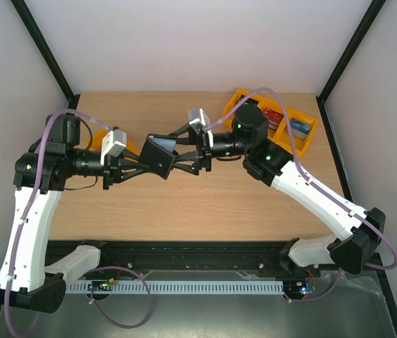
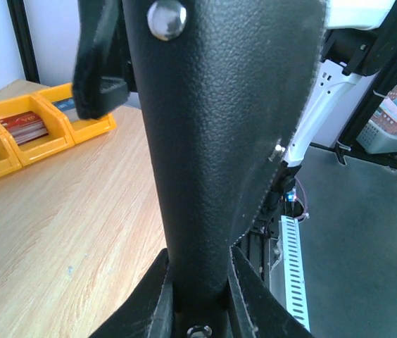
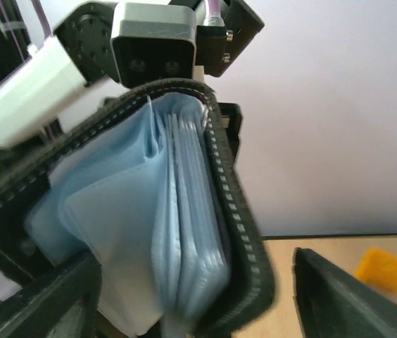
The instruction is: Take the credit cards out of the card holder
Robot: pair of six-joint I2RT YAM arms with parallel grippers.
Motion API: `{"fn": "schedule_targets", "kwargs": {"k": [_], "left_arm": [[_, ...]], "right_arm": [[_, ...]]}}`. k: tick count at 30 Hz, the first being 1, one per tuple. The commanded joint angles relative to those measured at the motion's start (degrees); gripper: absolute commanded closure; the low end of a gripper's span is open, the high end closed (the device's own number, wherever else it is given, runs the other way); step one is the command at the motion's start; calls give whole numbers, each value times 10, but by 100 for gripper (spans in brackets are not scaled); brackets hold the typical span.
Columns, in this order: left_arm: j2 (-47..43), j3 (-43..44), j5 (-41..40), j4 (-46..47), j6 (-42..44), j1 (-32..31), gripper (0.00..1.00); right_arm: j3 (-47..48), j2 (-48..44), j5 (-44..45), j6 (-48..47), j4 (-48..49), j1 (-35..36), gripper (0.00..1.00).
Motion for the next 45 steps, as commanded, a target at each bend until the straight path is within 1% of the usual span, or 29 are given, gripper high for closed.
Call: {"fn": "schedule_targets", "kwargs": {"k": [1,4,5,6,7,8,9,11,12,13,16,18,20,22,24,27,32,33,36,39,45], "left_arm": [[-2,-3,28,15,-1,1,98],[-4,-8,23,19,-5,2,98],[-6,-12,20,25,-12,2,98],[-7,-17,15,36,-25,2,98],[-9,-23,7,53,-45,3,96],[-10,-29,-6,75,-69,3,83],[-12,-37,-21,98,-96,5,57],[-16,-50,-61,143,-146,8,18],[-17,-53,-84,158,-162,9,6],[-17,-57,-112,173,-174,11,1],[-18,-65,-206,202,-197,11,0],[-17,-69,-270,215,-202,10,0],[-15,-72,-303,224,-203,7,0],[-10,-75,-316,229,-203,1,0],[-3,-75,-327,235,-205,-7,1],[7,-75,-366,248,-210,-15,0],[14,-84,-463,264,-206,-18,0],[12,-87,-479,265,-201,-18,2],[2,-90,-507,256,-180,-17,10],[-12,-85,-494,241,-165,-9,15],[-25,-56,-416,190,-145,11,15]], "right_arm": [[6,6,-21,31,54,19,41],[-5,-4,-12,42,77,20,77],[-10,-8,-4,49,85,20,87],[-12,-10,6,55,89,20,94],[-13,-10,16,62,90,20,98],[-12,-10,31,69,87,20,98],[-10,-9,46,74,79,19,98],[-1,-4,92,80,57,19,98],[4,-1,125,85,40,20,99],[12,5,161,93,24,19,98],[52,30,319,138,-52,20,98],[86,54,450,178,-127,26,98],[123,83,557,186,-184,52,98],[148,104,631,191,-213,87,98],[173,121,664,195,-215,116,98],[194,142,673,195,-213,144,98],[209,155,638,186,-217,151,98],[206,152,626,180,-217,152,98],[196,142,597,159,-211,151,98],[186,129,563,135,-205,147,98],[157,100,472,95,-201,124,98]]}}
